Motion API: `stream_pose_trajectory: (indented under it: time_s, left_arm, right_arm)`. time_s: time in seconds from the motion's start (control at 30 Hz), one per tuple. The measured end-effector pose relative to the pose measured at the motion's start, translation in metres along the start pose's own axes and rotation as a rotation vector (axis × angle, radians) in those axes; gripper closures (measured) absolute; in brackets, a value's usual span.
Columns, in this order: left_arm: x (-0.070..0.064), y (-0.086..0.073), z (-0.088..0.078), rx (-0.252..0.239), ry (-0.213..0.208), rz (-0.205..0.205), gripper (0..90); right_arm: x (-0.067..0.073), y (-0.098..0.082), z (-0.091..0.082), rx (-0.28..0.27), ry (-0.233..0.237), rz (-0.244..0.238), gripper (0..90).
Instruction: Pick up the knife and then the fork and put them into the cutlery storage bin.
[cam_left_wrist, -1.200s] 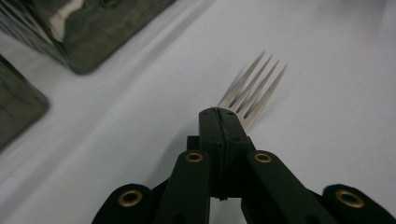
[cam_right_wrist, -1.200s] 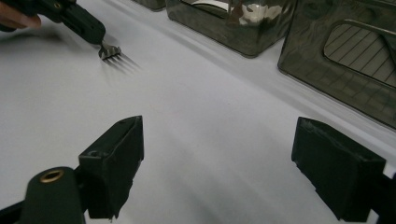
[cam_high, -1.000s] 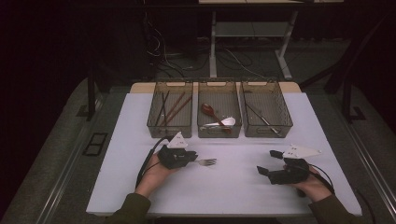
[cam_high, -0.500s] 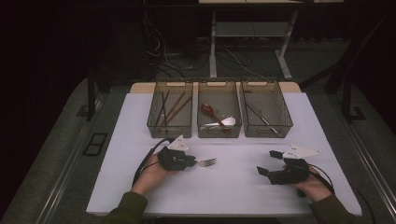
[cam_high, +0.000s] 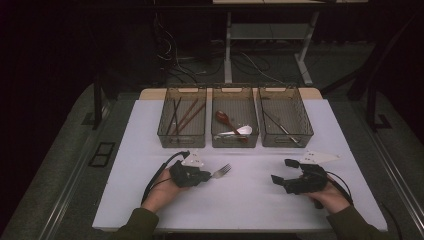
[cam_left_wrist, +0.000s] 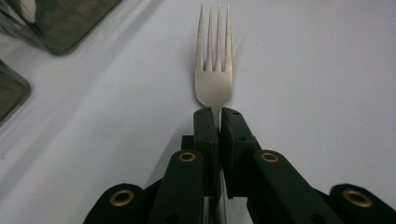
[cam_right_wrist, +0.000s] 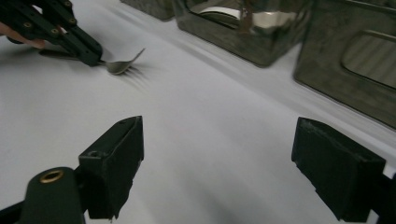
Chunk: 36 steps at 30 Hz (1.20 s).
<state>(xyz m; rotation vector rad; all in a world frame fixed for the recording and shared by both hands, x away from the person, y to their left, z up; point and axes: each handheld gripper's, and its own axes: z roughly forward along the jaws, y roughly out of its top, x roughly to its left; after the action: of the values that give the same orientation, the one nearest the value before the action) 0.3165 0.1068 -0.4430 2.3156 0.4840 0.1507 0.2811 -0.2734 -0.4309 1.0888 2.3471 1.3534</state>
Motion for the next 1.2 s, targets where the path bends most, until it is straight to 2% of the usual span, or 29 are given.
stream_pose_trajectory:
  time_s: [0.03,0.07,0.17,0.2,0.27,0.37,0.57,0.67,0.8,0.9,1.03,1.1,1.2]
  left_arm:
    - [-0.001,0.001,0.0,-0.013,0.0,-0.015,84.9]
    - [-0.001,0.004,-0.001,-0.008,0.007,-0.011,84.9]
    - [-0.005,0.01,-0.003,-0.032,0.011,-0.029,84.9]
    - [-0.007,0.013,-0.003,-0.047,0.014,-0.041,84.9]
    - [-0.011,0.02,-0.003,-0.065,0.024,-0.037,84.9]
    - [-0.017,0.029,-0.002,-0.092,0.032,-0.036,85.2]
    - [-0.025,0.042,0.0,-0.124,0.059,-0.023,85.3]
    - [-0.028,0.045,0.001,-0.147,0.071,-0.029,85.3]
    - [-0.032,0.052,0.002,-0.168,0.098,-0.031,85.4]
    - [-0.034,0.056,0.003,-0.169,0.114,-0.016,85.4]
    - [-0.037,0.061,0.005,-0.192,0.121,-0.019,85.4]
    - [-0.037,0.062,0.005,-0.203,0.128,-0.025,85.3]
    - [-0.036,0.063,0.004,-0.226,0.116,-0.045,85.1]
  right_arm:
    - [0.002,0.004,0.003,0.006,0.008,-0.002,16.6]
    - [0.003,0.006,0.005,0.01,0.017,-0.006,16.6]
    - [0.009,0.018,0.012,0.017,0.07,-0.003,14.4]
    - [0.01,0.022,0.015,0.029,0.086,0.0,14.9]
    - [0.014,0.029,0.021,0.041,0.108,0.01,18.1]
    - [0.019,0.04,0.031,0.029,0.133,0.013,25.2]
    - [0.025,0.06,0.044,-0.029,0.153,0.028,30.9]
    - [0.026,0.067,0.048,-0.054,0.169,0.029,36.1]
    - [0.028,0.073,0.056,-0.056,0.204,0.045,45.0]
    - [0.031,0.078,0.062,-0.054,0.222,0.06,52.3]
    - [0.03,0.081,0.067,-0.068,0.239,0.086,71.1]
    - [0.029,0.082,0.067,-0.085,0.253,0.103,74.8]
    - [0.029,0.084,0.065,-0.105,0.25,0.096,77.1]
